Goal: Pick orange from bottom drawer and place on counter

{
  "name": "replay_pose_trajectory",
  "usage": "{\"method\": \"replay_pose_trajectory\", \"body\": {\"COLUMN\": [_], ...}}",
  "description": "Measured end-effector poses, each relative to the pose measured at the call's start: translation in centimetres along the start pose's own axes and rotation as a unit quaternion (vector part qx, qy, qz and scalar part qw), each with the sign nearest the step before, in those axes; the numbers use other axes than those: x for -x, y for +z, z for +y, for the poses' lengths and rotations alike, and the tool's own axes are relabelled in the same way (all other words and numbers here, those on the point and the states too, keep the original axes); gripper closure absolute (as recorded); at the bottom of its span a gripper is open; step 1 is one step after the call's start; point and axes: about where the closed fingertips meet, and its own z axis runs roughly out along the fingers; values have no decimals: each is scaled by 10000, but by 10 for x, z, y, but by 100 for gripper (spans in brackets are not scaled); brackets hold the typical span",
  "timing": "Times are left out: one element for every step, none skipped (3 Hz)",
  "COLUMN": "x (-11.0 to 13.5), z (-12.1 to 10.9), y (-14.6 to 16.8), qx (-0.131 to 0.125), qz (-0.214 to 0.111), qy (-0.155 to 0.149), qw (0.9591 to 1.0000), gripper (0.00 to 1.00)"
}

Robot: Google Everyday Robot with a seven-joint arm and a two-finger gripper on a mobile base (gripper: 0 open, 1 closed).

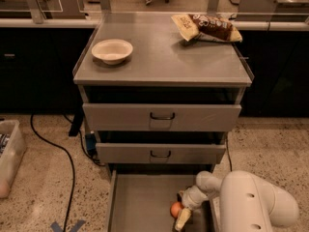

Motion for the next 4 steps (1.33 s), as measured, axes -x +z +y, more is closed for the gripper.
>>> {"method": "replay_pose_trajectory", "body": {"x": [0,0,0,0], "z": [0,0,0,0], "y": [0,0,0,0], "qx": [0,0,1,3], "qz": [0,0,0,2], "qy": [0,0,0,2], "qw": [10000,10000,10000,10000], "gripper": [0,20,43,66]}}
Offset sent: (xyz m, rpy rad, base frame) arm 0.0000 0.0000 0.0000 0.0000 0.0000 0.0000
